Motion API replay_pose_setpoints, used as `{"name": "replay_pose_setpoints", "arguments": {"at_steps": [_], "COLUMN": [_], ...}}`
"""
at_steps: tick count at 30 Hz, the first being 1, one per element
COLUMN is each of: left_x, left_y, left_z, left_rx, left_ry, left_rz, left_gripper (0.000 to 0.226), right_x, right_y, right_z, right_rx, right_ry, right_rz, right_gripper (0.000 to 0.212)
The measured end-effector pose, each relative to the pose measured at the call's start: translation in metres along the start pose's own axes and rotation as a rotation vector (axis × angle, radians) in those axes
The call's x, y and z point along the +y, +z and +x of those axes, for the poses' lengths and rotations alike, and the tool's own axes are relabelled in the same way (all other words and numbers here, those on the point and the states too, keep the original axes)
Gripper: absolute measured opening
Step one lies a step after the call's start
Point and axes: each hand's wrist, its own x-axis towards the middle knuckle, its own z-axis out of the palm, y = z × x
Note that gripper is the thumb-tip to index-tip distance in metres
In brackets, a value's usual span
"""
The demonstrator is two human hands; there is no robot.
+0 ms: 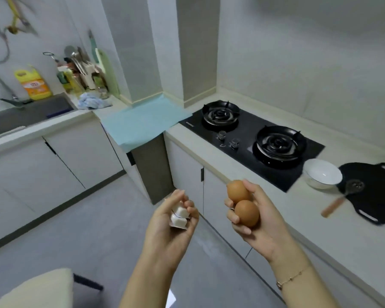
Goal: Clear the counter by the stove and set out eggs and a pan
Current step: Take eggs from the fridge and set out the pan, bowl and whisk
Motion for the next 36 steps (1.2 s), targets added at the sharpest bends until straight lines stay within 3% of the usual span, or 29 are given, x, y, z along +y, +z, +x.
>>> {"name": "replay_pose_setpoints", "arguments": {"at_steps": [6, 11, 18, 24, 29, 34, 36], "left_x": [-0.080, -0.160, -0.270, -0.341, -0.399, -0.466, -0.488], "left_y": [0.043, 0.086, 0.150, 0.147, 0.135, 0.121, 0.118], "left_z": [0.088, 0.134, 0.188, 0.245, 0.276, 0.300, 0.309], "left_rx": [-0.012, -0.023, -0.166, -0.264, -0.400, -0.753, -0.816], "left_ry": [-0.207, -0.420, -0.632, -0.773, -0.703, -0.471, -0.399], "left_rz": [0.149, 0.250, 0.671, 1.054, 1.475, 1.956, 2.085], "left_gripper": [0.018, 0.026, 0.019, 0.017, 0.009, 0.019, 0.023], "right_x": [-0.051, -0.089, -0.128, -0.133, -0.127, -0.134, -0.134], "right_y": [-0.094, -0.166, -0.255, -0.316, -0.357, -0.408, -0.432], "right_z": [0.010, -0.006, -0.031, -0.022, -0.019, -0.014, -0.010], "right_rx": [0.188, 0.369, 0.719, 1.096, 1.177, 1.259, 1.296], "right_ry": [-0.098, -0.189, -0.323, -0.292, -0.247, -0.170, -0.110], "right_rz": [0.069, 0.186, 0.322, 0.393, 0.081, -0.170, -0.278], "right_gripper": [0.031, 0.029, 0.032, 0.031, 0.026, 0.016, 0.014]}}
